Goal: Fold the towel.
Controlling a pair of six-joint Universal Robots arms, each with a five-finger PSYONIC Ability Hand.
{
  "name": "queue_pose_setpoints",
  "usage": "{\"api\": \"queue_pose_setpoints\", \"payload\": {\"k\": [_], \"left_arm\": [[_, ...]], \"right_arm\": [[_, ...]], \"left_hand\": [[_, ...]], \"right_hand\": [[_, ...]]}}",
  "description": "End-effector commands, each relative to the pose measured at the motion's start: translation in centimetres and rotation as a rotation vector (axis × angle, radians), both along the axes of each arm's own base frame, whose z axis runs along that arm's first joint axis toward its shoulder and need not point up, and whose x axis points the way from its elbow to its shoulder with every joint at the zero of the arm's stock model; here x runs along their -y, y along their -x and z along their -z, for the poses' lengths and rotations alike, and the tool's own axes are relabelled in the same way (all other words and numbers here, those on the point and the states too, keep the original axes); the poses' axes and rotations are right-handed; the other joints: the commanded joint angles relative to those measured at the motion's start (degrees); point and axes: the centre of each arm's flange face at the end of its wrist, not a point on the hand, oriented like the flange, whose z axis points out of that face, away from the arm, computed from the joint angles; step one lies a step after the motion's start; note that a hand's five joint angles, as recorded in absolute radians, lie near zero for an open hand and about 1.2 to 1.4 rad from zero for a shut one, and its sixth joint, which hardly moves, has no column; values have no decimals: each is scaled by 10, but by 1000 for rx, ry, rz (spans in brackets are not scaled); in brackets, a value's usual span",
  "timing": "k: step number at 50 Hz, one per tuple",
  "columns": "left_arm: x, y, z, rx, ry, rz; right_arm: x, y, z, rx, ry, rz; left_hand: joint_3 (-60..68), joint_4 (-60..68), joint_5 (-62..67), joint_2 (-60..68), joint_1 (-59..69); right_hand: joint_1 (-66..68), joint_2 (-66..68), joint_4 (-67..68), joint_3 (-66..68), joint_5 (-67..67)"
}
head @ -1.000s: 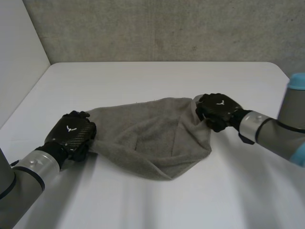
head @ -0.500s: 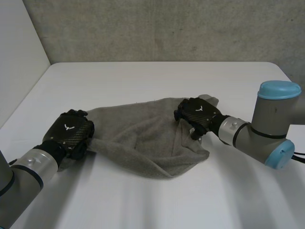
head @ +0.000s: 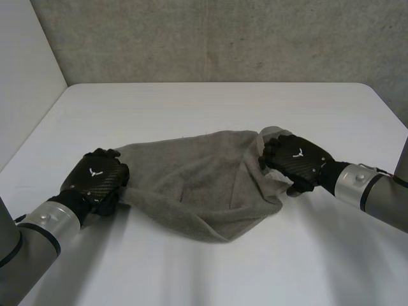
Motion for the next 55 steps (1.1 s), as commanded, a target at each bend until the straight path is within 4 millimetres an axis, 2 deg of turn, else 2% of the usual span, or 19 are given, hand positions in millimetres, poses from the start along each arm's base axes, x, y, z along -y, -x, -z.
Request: {"api": "queue_pose_setpoints", "payload": {"k": [1, 10, 23, 29, 37, 49, 51, 52, 53, 55], "left_arm": [[0, 0, 1, 0, -2, 1], [-1, 0, 1, 0, -2, 2], [0, 0, 2, 2, -6, -1], [0, 0, 2, 1, -6, 1], [0, 0, 2, 1, -7, 2], [0, 0, 2, 1, -8, 4], [0, 0, 2, 1, -8, 4], [0, 0, 2, 1, -7, 4], [0, 0, 2, 1, -7, 2], [0, 0, 2, 1, -7, 2]], "right_arm": [[-9, 6, 14, -51, 9, -17], [-8, 8, 23, -44, 40, -2], [8, 3, 17, 54, 33, 57], [8, -8, 16, 72, 47, 63], [5, -13, 28, 60, 13, 59], [0, -16, 31, 62, 5, 43], [0, -17, 31, 63, 6, 40], [0, -19, 32, 62, 3, 35], [0, -19, 34, 63, 0, 31], [1, -20, 35, 64, -5, 30]], "left_hand": [[-30, -34, 24, 53, 59], [-30, -34, 24, 53, 59], [-30, -34, 24, 53, 59], [-30, -34, 24, 53, 59], [-30, -34, 24, 53, 59], [-30, -34, 24, 53, 59], [-30, -34, 24, 53, 59], [-30, -34, 24, 53, 59], [-30, -34, 24, 53, 59], [-30, -34, 24, 53, 59]], "right_hand": [[-3, -14, -44, -25, 1], [6, -6, -44, -25, 9], [54, 43, -44, -25, 58], [61, 50, -44, -25, 65], [61, 50, -44, -25, 65], [98, 87, -44, -25, 102], [152, 141, -44, -25, 155], [280, 269, -44, -25, 284], [486, 474, -44, -25, 489], [488, 477, -44, -25, 491]]}}
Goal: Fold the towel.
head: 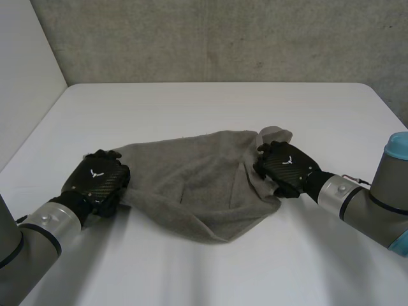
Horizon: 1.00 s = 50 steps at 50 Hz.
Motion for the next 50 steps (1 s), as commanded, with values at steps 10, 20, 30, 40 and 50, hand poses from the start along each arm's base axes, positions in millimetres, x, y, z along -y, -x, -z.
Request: {"api": "queue_pose_setpoints", "payload": {"k": [10, 20, 30, 40, 50], "left_arm": [[4, -3, -1, -1, 4, -14], [5, -3, -2, -2, 7, -15], [6, -3, -4, -3, 12, -13], [5, -7, -12, 12, 1, 8], [7, -22, -14, 42, -86, 58]], "right_arm": [[22, 21, -75, 186, 55, 153], [27, 76, -51, 123, -4, 410], [32, 85, -52, 100, 29, 432], [31, 84, -48, 102, 11, 434], [30, 83, -48, 103, 12, 426]], "left_hand": [[-30, -34, 24, 53, 59], [-30, -34, 24, 53, 59], [-30, -34, -245, -217, -211], [-30, -34, -470, -442, -435], [-30, -34, -601, -573, -567]], "right_hand": [[278, 281, -44, -25, 282], [278, 281, -44, -25, 282], [278, 281, -44, -25, 282], [278, 281, -44, -25, 282], [278, 281, -44, -25, 282]]}}
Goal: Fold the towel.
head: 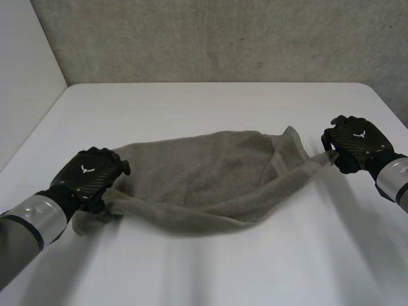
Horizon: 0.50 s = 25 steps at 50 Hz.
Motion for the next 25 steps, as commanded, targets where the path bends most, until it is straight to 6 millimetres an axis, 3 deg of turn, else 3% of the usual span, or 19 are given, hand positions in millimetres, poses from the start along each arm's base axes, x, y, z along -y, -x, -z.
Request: {"api": "queue_pose_setpoints", "payload": {"k": [1, 6, 12, 20, 25], "left_arm": [[3, -10, -2, 30, -45, 35], [14, -21, -2, 69, -46, 12], [21, -26, 13, 120, -153, 24], [31, -32, -1, 146, -188, 22], [44, -35, 4, 149, -224, 13]], "right_arm": [[-1, -1, 0, 0, 1, -5], [-1, -2, 1, -4, 0, -9], [-1, -3, 7, -7, -18, -13], [-1, -3, 9, -8, -22, -14], [-1, -3, 10, -9, -24, -14]], "left_hand": [[-30, -34, -44, -68, -77], [-30, -34, -46, -70, -78], [-30, -34, -42, -66, -75], [-30, -34, -42, -66, -75], [-30, -34, -42, -66, -75]], "right_hand": [[39, 39, -44, -25, 33], [39, 39, -44, -25, 33], [39, 39, -44, -25, 33], [39, 39, -44, -25, 33], [39, 39, -44, -25, 33]]}}
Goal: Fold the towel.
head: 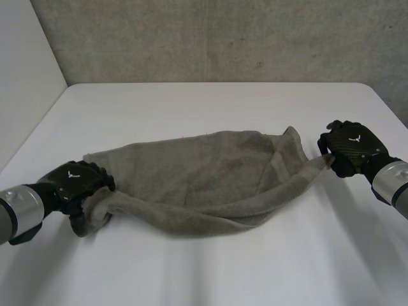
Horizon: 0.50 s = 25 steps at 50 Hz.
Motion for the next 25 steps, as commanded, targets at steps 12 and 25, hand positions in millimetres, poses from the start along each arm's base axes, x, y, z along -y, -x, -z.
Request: {"api": "queue_pose_setpoints", "payload": {"k": [12, 25], "left_arm": [[19, -4, 7, 41, -150, -19], [7, -8, -8, 84, -110, -3]], "right_arm": [[0, 0, 4, -2, -10, 0], [0, 0, 3, -2, -10, 0]], "left_hand": [[-30, -34, 94, 69, 49], [-30, -34, 364, 338, 318]], "right_hand": [[39, 39, -44, -25, 33], [39, 39, -44, -25, 33]]}}
